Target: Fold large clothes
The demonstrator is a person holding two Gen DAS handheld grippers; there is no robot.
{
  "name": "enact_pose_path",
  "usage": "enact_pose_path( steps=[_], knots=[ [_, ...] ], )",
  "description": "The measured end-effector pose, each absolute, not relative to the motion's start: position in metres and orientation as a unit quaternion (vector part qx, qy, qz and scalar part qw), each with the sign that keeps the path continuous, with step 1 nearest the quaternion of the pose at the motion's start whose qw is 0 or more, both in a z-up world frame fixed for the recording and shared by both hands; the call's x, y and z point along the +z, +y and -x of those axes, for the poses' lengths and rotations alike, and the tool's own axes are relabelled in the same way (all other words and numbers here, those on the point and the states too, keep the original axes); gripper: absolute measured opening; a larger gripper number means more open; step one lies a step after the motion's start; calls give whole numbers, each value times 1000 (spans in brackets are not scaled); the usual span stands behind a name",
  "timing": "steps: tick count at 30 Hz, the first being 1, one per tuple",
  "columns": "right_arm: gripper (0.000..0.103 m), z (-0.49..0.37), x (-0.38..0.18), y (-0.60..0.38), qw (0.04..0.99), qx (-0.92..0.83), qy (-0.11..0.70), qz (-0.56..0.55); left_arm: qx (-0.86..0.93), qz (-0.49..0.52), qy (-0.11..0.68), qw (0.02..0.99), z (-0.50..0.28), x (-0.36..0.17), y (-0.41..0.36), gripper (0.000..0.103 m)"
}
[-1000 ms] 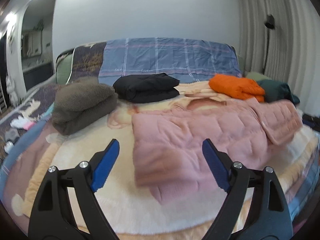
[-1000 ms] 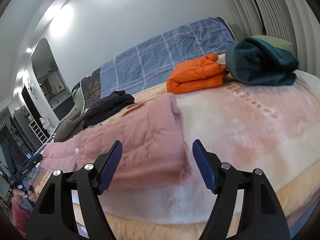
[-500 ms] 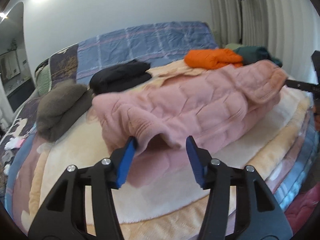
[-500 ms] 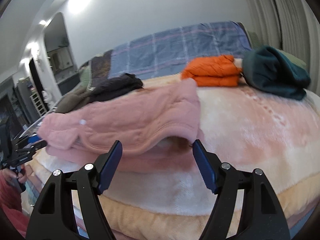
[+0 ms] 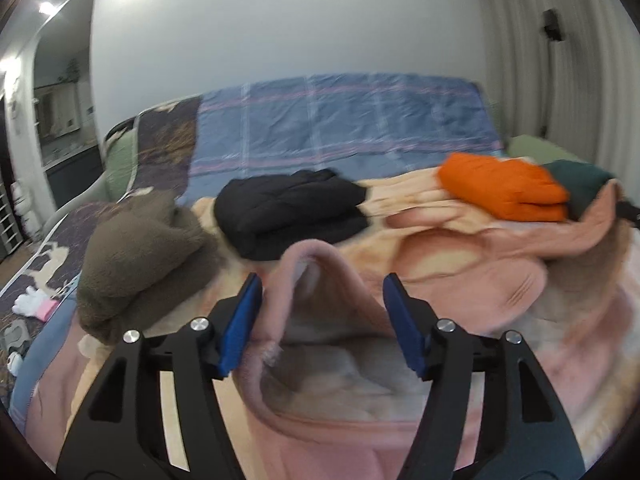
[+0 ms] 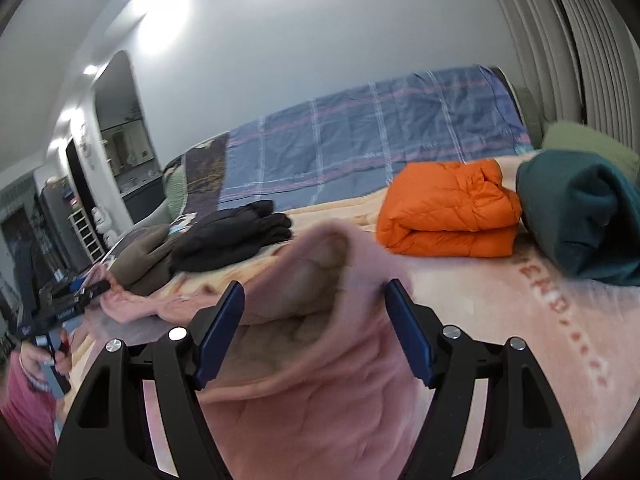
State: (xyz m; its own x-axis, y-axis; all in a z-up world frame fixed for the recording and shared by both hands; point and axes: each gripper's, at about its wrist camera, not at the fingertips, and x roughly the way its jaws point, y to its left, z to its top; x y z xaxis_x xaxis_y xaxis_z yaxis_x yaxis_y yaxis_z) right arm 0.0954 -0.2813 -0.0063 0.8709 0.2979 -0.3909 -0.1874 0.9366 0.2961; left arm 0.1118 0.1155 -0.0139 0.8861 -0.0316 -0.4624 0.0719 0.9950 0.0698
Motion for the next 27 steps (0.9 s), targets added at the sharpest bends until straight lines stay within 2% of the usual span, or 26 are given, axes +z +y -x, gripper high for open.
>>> enact_pose_path(
  steps=[4, 7, 10, 15, 17, 19, 24, 27],
  knots=[
    [78, -124, -4, -303, 952, 101, 225, -183, 4, -2, 269, 963, -146, -21, 139, 77],
    [78, -130, 1, -314, 947, 100, 224, -210, 6, 36, 251, 967, -147, -7, 158, 82],
    [78, -123, 5, -314, 952, 102, 221, -183, -1, 62, 222, 973, -138, 11, 173, 83],
    [84, -85, 7, -319, 953, 166, 214, -133, -43, 83, 196, 976, -102, 25, 190, 84],
    [93, -60, 5, -320, 958, 185, 198, -93, -70, 57, 189, 978, -74, 19, 190, 84],
    [98, -48, -1, -316, 961, 182, 205, -37, -90, -6, 190, 978, -49, 8, 182, 87],
    [98, -91, -33, -283, 944, 127, 299, 59, -57, -176, 264, 947, -70, -37, 137, 87],
    [98, -129, -30, -270, 944, 129, 299, 44, -54, -204, 275, 938, -109, -47, 116, 87]
  ],
)
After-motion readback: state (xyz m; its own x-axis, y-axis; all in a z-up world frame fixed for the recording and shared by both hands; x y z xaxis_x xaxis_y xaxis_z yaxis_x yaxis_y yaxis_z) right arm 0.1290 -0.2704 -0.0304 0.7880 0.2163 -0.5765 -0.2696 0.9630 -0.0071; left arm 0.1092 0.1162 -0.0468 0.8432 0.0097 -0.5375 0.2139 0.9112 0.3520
